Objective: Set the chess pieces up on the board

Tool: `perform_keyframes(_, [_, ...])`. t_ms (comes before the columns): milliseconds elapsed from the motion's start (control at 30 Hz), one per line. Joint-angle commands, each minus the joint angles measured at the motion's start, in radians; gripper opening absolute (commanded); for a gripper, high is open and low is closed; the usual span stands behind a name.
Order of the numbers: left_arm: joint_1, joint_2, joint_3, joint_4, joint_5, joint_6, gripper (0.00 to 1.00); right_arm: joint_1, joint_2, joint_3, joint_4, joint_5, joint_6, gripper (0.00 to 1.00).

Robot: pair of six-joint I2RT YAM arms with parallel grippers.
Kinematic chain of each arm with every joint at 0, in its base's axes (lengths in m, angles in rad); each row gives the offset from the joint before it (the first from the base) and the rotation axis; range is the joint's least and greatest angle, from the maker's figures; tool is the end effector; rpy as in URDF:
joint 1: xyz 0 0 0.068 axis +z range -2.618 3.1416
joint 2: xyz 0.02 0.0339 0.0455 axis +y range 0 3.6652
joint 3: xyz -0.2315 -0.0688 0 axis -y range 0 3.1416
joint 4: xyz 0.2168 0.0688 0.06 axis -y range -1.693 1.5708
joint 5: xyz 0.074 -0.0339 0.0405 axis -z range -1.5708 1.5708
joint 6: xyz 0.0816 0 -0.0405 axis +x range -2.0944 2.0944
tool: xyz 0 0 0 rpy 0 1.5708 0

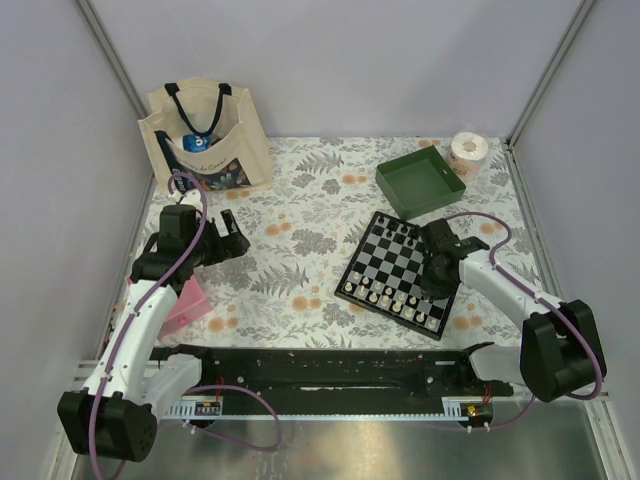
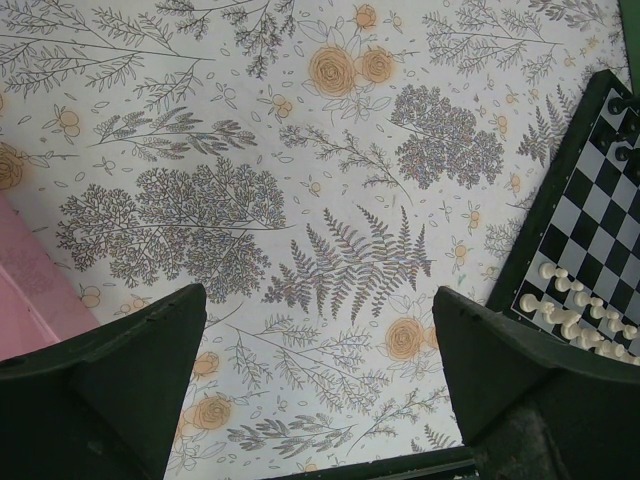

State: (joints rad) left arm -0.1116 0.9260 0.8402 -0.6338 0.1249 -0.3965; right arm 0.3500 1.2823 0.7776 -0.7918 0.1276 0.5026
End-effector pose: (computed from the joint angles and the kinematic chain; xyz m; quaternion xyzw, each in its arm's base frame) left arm 0.2161 -0.0344 0.2376 -0.1035 0.9035 -0.1586 0.3845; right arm 0.2054 0.0639 0.1340 0.0840 0.9851 -0.0011 0.1503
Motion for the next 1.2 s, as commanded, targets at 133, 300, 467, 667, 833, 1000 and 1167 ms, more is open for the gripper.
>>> perform_keyframes(133, [0.004,-0.018,-0.003,0.048,0.028,0.005,0.99,-0.005,-0.035,-0.043,-0.015,-0.058,0.036,0.10])
perform_keyframes(300, [0.004,-0.021,-0.004,0.049,0.027,0.005,0.99,-0.002,-0.040,-0.047,-0.011,-0.071,0.034,0.10])
perform_keyframes(467, [0.004,-0.018,-0.004,0.048,0.030,0.004,0.99,-0.002,-0.011,-0.037,-0.009,-0.071,0.031,0.11])
perform_keyframes(667, [0.004,-0.019,-0.003,0.048,0.025,0.005,0.99,0.001,0.000,-0.032,-0.009,-0.063,0.033,0.15])
perform_keyframes(833, [0.004,-0.016,-0.003,0.048,0.032,0.005,0.99,0.001,0.002,-0.032,-0.011,-0.065,0.034,0.22])
perform_keyframes(1000, [0.004,-0.018,-0.001,0.049,0.030,0.005,0.99,0.001,-0.006,-0.029,-0.012,-0.060,0.030,0.34])
perform_keyframes(1167, [0.006,-0.019,-0.003,0.049,0.028,0.005,0.99,0.001,-0.053,-0.014,-0.030,0.006,0.022,0.35])
